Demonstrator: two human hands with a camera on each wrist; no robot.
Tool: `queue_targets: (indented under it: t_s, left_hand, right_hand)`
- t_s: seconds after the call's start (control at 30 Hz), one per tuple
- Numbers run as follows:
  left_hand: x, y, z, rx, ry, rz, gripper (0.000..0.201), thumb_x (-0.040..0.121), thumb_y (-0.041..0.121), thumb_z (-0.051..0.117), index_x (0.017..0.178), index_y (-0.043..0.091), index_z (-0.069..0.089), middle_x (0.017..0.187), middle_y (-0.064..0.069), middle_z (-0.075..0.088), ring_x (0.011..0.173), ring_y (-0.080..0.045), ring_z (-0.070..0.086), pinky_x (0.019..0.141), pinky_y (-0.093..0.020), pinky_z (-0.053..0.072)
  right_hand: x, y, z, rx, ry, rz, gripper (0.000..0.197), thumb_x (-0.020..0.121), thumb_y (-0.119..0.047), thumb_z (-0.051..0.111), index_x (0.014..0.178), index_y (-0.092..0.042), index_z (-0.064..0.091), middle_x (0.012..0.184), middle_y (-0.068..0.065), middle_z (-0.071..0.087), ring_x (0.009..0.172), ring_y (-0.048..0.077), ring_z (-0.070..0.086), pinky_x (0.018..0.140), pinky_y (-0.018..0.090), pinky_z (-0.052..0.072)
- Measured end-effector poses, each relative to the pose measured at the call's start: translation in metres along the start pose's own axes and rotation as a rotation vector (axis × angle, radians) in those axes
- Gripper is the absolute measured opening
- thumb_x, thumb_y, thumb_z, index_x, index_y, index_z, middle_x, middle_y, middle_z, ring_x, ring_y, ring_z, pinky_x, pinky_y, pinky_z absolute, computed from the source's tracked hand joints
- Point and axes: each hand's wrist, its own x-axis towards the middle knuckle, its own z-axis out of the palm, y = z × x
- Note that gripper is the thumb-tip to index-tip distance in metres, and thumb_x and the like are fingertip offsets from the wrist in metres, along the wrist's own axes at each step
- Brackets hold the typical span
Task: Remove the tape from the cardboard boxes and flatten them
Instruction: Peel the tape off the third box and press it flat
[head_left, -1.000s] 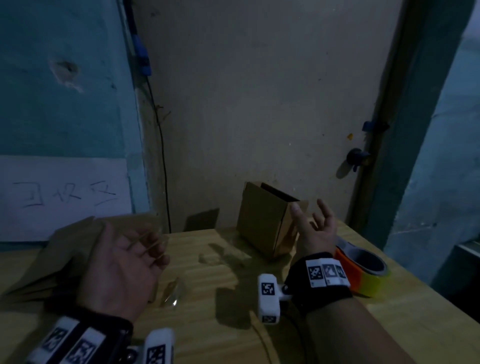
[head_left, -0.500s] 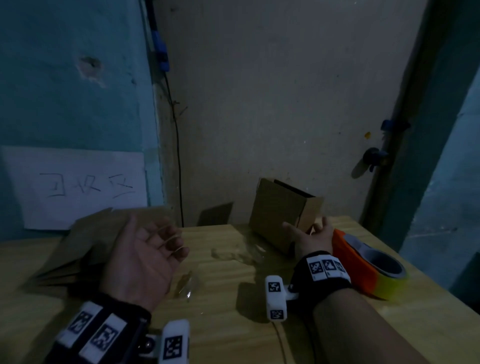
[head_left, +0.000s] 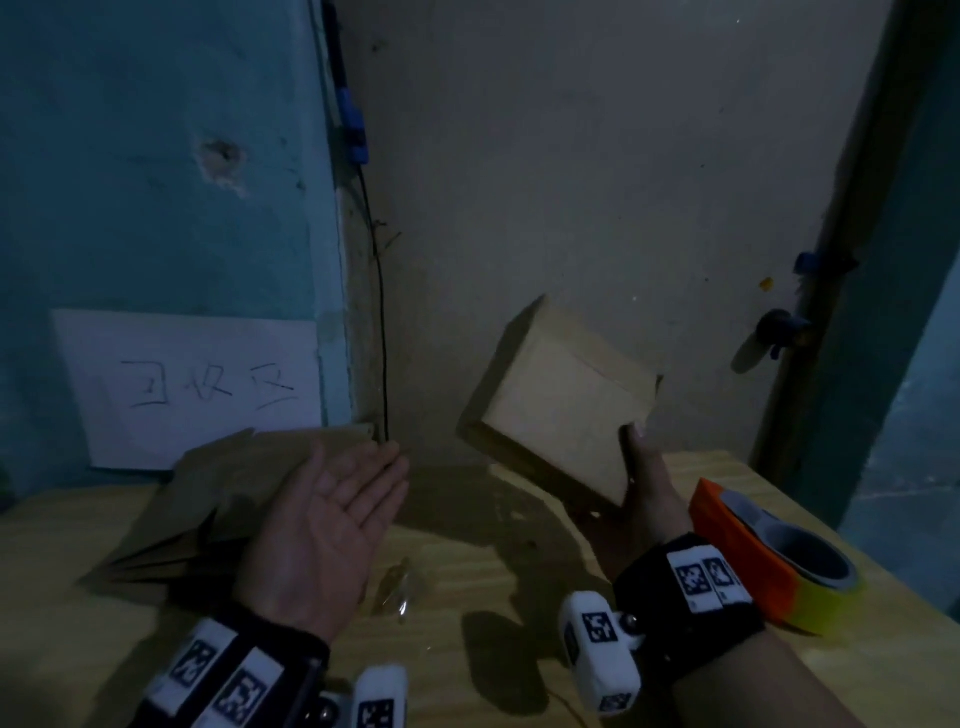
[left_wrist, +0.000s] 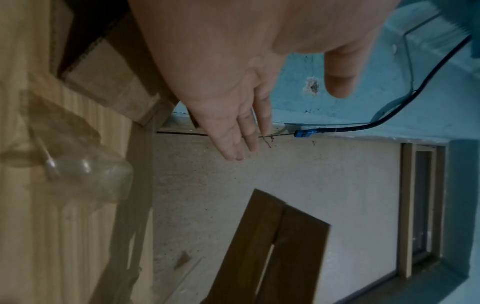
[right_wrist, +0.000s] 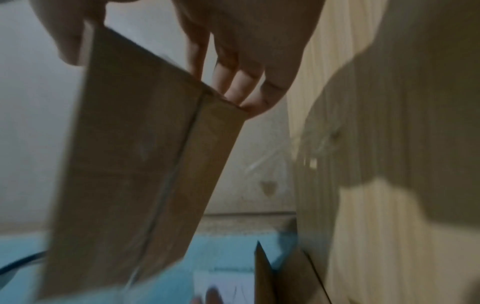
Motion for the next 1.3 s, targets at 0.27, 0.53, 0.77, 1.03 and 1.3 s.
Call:
queue_targets:
  t_s: [0.27,0.53,0.77,1.03,1.3]
  left_hand:
    - [-0.007,-0.001,0.002,0.135,-0.117,-0.108,0.085,0.064,0.053,0.09,0.136,0.018,0.06,0.128,-0.015,0.075,0.114,-0.034,0.073,0.102,-0.058,0.049]
    - [-0.006,-0.002,0.002,0.196,-0.165,-0.002,0.057,0.077,0.045,0.078,0.13,0.026,0.066,0.12,-0.001,0.079,0.105,-0.019,0.077,0.082,-0.044,0.061]
    - [-0.01,-0.006,0.002,0.251,-0.156,-0.095,0.091,0.055,0.056,0.096,0.136,0.025,0.066,0.132,-0.011,0.073,0.123,-0.036,0.068,0.101,-0.064,0.051]
    - [-0.019,-0.008,0.011,0.301,-0.062,-0.161,0.053,0.073,0.029,0.081,0.122,0.026,0.062,0.093,-0.003,0.082,0.093,-0.027,0.072,0.061,-0.042,0.062]
    - [-0.024,0.007,0.022,0.028,0.02,-0.181,0.048,0.075,0.049,0.074,0.111,0.018,0.069,0.088,-0.016,0.082,0.078,-0.037,0.08,0.073,-0.048,0.056]
  right_hand:
    - [0.007,0.019,0.006,-0.19,-0.163,0.168,0.113,0.035,-0.052,0.099,0.135,-0.022,0.055,0.131,0.028,0.062,0.116,0.052,0.061,0.09,0.067,0.052]
    - [0.007,0.018,0.005,-0.147,-0.045,0.224,0.092,0.052,-0.057,0.085,0.13,-0.015,0.059,0.125,0.029,0.065,0.113,0.052,0.062,0.099,0.066,0.047]
    - [0.0,0.019,0.005,-0.36,-0.095,0.291,0.098,0.049,-0.06,0.093,0.13,-0.017,0.059,0.125,0.029,0.066,0.112,0.051,0.064,0.099,0.068,0.047]
    - [-0.01,0.014,0.014,-0.422,-0.144,0.232,0.08,0.067,-0.07,0.074,0.126,-0.017,0.064,0.122,0.026,0.069,0.112,0.048,0.066,0.101,0.064,0.047]
    - [-0.017,0.028,0.023,-0.199,-0.095,-0.083,0.051,0.087,-0.055,0.066,0.121,-0.017,0.067,0.107,0.0,0.071,0.101,0.021,0.062,0.094,0.046,0.042]
